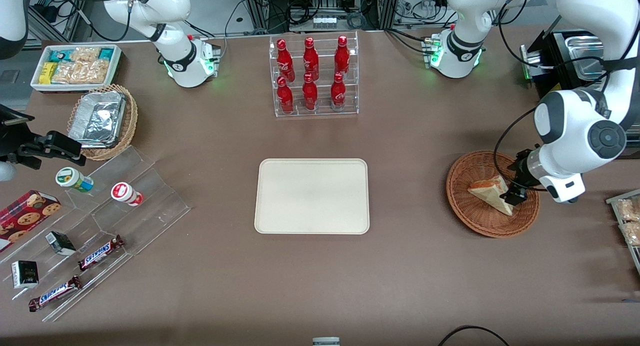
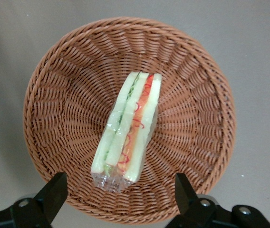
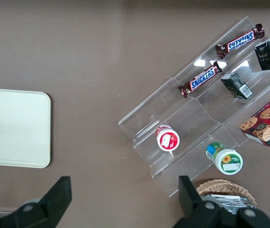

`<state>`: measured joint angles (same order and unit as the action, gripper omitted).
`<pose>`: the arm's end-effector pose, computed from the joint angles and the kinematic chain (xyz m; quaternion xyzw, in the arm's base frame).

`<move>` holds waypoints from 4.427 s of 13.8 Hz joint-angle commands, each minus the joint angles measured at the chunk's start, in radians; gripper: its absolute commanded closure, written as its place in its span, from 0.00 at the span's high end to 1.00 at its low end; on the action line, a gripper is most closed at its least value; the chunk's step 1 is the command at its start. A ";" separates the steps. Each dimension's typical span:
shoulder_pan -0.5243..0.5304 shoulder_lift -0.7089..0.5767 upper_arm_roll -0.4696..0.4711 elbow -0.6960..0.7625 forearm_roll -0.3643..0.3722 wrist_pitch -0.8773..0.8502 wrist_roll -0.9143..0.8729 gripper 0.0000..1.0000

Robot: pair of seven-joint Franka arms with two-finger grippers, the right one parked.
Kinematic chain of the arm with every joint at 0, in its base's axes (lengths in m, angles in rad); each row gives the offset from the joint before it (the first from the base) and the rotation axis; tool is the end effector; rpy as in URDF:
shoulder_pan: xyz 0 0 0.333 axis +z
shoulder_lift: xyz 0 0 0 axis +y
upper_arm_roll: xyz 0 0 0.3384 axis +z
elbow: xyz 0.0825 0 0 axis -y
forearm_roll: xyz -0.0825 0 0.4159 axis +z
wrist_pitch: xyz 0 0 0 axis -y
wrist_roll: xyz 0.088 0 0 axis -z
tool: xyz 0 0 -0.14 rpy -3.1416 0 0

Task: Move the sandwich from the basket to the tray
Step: 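Lower the open left gripper around the sandwich and close it, then lift the sandwich out of the basket toward the cream tray, then lower the sandwich onto the cream tray and open the left gripper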

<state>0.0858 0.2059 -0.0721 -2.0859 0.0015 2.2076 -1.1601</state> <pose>0.5927 0.0085 0.2882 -0.8319 -0.5533 0.0388 0.0170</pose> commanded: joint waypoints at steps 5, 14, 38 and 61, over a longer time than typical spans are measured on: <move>0.003 -0.011 -0.002 -0.083 0.011 0.115 -0.024 1.00; 0.003 0.021 -0.002 -0.100 0.012 0.135 -0.024 1.00; -0.151 -0.008 -0.009 0.191 0.113 -0.354 -0.047 0.19; -0.776 0.417 -0.014 0.532 0.207 -0.135 0.062 0.22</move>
<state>-0.6654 0.6063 -0.1011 -1.5864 0.1902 2.0738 -1.0978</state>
